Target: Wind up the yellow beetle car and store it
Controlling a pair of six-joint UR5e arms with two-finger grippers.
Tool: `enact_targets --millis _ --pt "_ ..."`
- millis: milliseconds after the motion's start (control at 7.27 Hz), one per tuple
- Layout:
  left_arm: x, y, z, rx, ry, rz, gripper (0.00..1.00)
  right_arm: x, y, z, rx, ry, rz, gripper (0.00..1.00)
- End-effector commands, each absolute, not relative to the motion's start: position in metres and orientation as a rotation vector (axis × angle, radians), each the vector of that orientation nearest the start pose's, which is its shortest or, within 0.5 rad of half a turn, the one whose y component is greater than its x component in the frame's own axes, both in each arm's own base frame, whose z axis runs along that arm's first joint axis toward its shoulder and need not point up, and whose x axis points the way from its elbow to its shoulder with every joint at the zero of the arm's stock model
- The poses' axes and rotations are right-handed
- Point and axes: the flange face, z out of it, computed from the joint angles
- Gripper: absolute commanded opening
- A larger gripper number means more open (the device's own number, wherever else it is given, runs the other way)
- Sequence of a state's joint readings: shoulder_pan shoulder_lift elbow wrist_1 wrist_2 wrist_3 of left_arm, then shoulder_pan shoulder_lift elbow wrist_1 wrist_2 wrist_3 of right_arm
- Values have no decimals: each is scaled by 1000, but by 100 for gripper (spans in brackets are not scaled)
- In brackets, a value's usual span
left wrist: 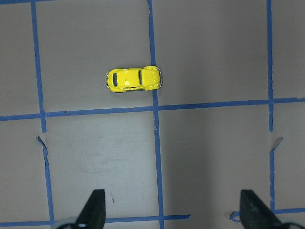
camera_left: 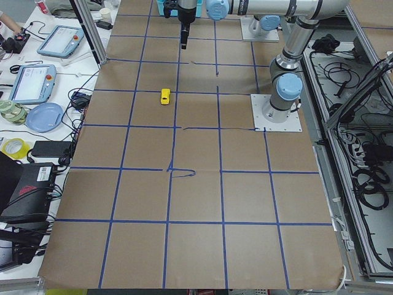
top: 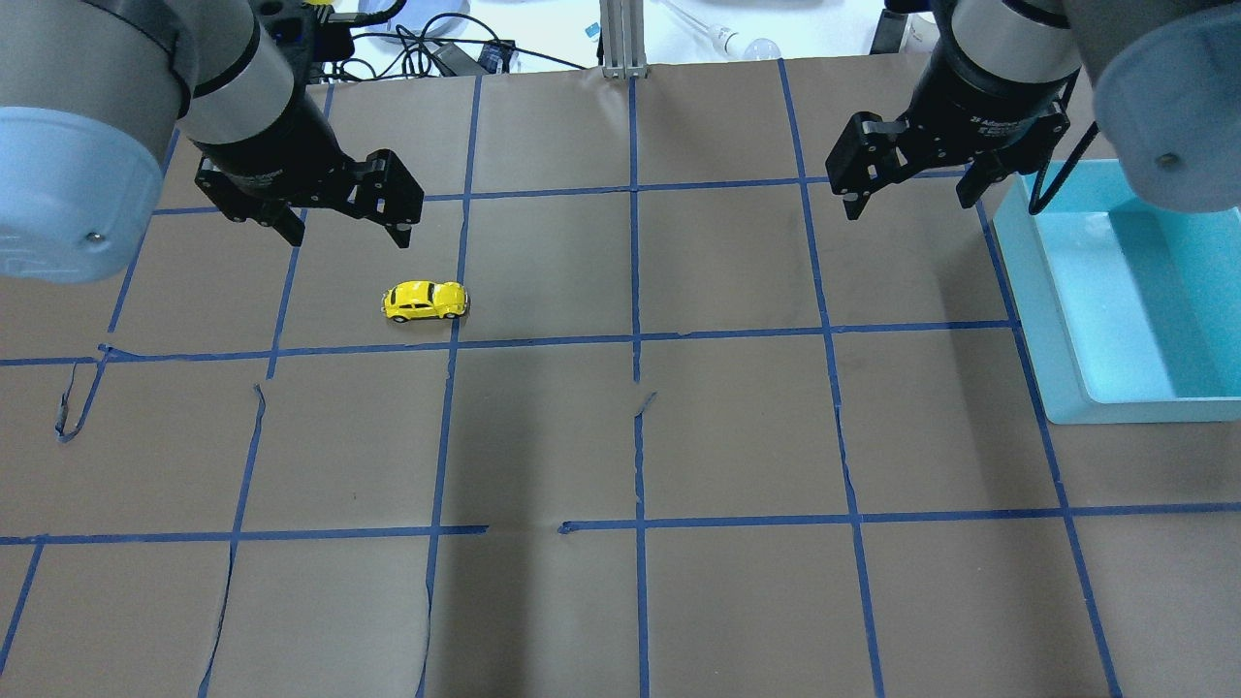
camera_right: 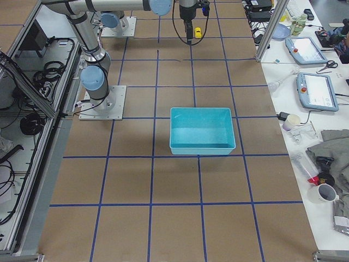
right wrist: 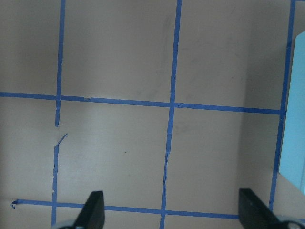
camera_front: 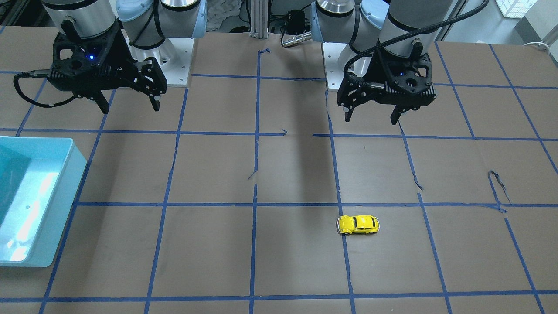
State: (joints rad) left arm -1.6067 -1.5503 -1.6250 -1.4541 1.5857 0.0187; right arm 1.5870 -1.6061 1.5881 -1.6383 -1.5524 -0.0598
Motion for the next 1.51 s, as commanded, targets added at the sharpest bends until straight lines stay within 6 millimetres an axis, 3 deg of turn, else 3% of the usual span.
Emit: enact_targets --millis 0,825,1238,1375 --pt "-149 -484 482 83 3126 -127 100 143 -483 504 -119 3120 -135 100" --pt "-148 -493 477 88 3126 -113 100 143 -483 502 -119 3119 -130 100" --pt "-147 -497 468 181 3121 -86 100 143 -483 503 -119 3120 -130 100" --pt "-145 -498 473 268 3106 -106 100 143 -483 502 -119 3119 -130 100"
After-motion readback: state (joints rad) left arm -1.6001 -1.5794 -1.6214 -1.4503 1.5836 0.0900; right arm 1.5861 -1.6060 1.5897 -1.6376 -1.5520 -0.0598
